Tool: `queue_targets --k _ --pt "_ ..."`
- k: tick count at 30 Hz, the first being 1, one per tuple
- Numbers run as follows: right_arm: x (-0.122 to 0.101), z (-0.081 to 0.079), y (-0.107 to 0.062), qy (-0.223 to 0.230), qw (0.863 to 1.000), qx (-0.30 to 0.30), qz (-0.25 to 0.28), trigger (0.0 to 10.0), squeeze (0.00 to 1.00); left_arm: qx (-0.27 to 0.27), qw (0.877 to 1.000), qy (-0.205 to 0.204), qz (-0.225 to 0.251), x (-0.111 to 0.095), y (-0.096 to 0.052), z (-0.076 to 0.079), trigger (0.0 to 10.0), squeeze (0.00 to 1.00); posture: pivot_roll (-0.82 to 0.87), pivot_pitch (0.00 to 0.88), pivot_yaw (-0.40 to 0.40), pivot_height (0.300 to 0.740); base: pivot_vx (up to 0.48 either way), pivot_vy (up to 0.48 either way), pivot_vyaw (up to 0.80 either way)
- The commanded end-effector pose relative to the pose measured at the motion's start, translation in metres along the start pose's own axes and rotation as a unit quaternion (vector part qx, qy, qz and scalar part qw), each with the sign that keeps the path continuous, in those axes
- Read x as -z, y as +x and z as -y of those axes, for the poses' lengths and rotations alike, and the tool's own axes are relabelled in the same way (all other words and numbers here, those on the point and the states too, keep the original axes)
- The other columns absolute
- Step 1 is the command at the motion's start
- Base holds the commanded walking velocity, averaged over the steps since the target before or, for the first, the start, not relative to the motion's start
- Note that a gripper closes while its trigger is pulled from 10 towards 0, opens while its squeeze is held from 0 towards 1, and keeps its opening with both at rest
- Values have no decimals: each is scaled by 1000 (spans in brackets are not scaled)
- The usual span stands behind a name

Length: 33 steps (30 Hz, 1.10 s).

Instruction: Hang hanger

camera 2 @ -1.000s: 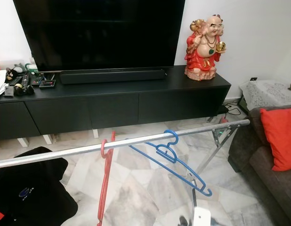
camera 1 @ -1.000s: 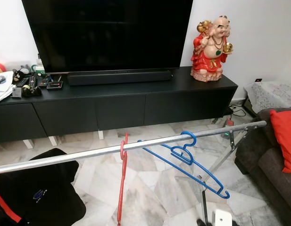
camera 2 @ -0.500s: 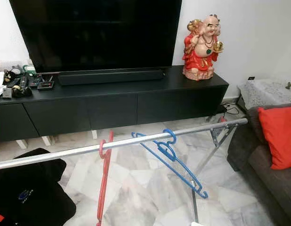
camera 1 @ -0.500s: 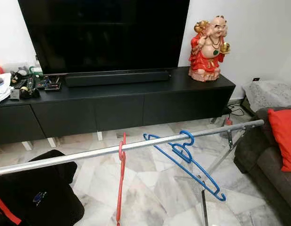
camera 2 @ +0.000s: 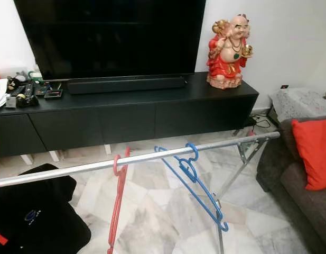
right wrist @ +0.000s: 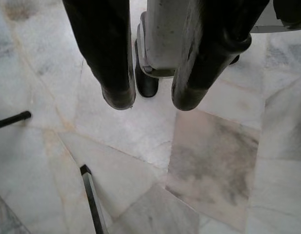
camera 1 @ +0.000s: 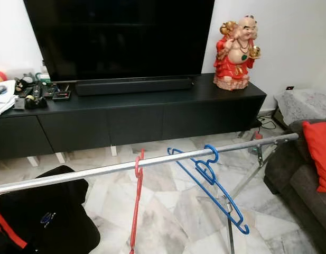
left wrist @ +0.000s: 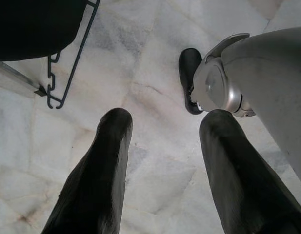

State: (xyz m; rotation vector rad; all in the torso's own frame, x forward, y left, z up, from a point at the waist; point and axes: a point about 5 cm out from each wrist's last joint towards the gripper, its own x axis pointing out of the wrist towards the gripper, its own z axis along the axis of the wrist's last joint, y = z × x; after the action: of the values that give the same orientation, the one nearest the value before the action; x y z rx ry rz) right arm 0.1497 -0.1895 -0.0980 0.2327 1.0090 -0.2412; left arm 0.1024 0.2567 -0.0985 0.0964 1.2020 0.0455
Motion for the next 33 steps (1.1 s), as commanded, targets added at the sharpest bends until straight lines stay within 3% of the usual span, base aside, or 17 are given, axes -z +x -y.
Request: queue_targets --k 1,11,33 --pt "-4 2 0 -3 1000 0 3 10000 0 0 1000 0 -1 1 0 1 10000 0 98 0 -25 740 0 0 0" --pt "-6 7 1 -26 1000 3 -4 10000 0 -1 1000 -16 3 2 0 3 10000 0 113 0 -40 740 0 0 0" --pt "-6 13 0 -64 998 1 -9 10000 0 1 1000 -28 1 4 2 11 10000 0 130 0 -64 740 -249 0 0"
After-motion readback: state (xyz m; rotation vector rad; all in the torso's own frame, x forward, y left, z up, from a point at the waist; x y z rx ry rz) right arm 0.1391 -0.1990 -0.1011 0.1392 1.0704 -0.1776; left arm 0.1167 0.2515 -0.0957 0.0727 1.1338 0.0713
